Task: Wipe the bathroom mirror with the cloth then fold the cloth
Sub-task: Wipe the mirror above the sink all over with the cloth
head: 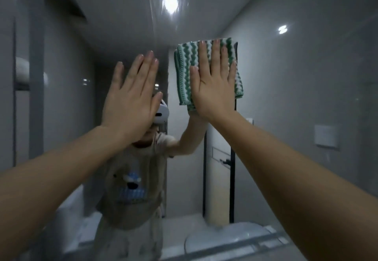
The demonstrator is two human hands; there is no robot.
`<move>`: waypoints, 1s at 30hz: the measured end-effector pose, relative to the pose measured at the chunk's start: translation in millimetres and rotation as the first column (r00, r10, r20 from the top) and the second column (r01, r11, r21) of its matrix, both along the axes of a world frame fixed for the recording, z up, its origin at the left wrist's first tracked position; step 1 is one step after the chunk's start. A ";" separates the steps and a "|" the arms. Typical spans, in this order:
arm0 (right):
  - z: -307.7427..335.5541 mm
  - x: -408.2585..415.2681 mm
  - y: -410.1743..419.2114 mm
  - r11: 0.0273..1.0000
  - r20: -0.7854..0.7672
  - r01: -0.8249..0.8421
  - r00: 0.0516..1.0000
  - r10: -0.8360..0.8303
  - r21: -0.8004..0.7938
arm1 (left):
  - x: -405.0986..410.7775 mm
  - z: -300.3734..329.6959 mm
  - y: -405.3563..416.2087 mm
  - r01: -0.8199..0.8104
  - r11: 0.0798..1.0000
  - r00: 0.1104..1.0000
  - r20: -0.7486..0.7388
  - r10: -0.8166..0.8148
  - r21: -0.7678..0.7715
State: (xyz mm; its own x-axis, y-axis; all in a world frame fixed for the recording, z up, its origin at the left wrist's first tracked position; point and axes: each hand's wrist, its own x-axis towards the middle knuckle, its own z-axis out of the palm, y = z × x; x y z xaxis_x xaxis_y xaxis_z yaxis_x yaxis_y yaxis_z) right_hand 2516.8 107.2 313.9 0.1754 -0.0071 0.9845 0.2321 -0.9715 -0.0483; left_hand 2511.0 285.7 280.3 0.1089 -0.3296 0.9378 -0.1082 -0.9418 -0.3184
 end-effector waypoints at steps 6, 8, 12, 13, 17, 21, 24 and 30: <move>-73.9 -3.4 0.9 1.000 -0.030 0.027 0.999 -0.027 -0.007 | -6.1 -65.1 9.4 0.034 0.998 0.998 -0.051 -0.031 0.057; -95.2 -4.6 1.5 1.000 -0.034 0.016 0.999 -0.016 -0.011 | -7.6 -82.6 9.4 0.039 0.999 0.998 -0.057 -0.037 0.038; -128.9 -7.1 5.2 1.000 -0.016 0.016 1.000 -0.016 0.003 | -11.3 -107.7 2.5 0.037 0.999 0.996 -0.074 -0.039 -0.021; -137.9 -7.3 6.3 1.000 -0.015 0.016 1.000 -0.016 0.006 | -11.9 -114.7 0.7 0.040 0.999 0.996 -0.076 -0.042 -0.020; -178.1 -8.6 7.3 1.000 -0.022 0.009 1.000 -0.009 0.000 | -10.2 -155.6 -3.6 0.031 0.997 0.997 -0.073 -0.025 0.072; -221.3 -11.2 4.1 0.999 -0.057 0.005 0.998 -0.007 -0.050 | -10.4 -178.6 -7.7 0.018 0.999 0.996 -0.086 -0.014 0.048; -255.6 -11.8 -1.1 0.996 -0.090 0.006 0.996 -0.013 -0.084 | -11.5 -182.2 -10.8 0.003 1.000 0.996 -0.088 -0.002 0.012; -315.1 -13.7 -9.0 0.992 -0.153 0.008 0.988 -0.028 -0.124 | -8.7 -185.1 -12.7 -0.011 1.000 1.000 -0.024 0.011 0.005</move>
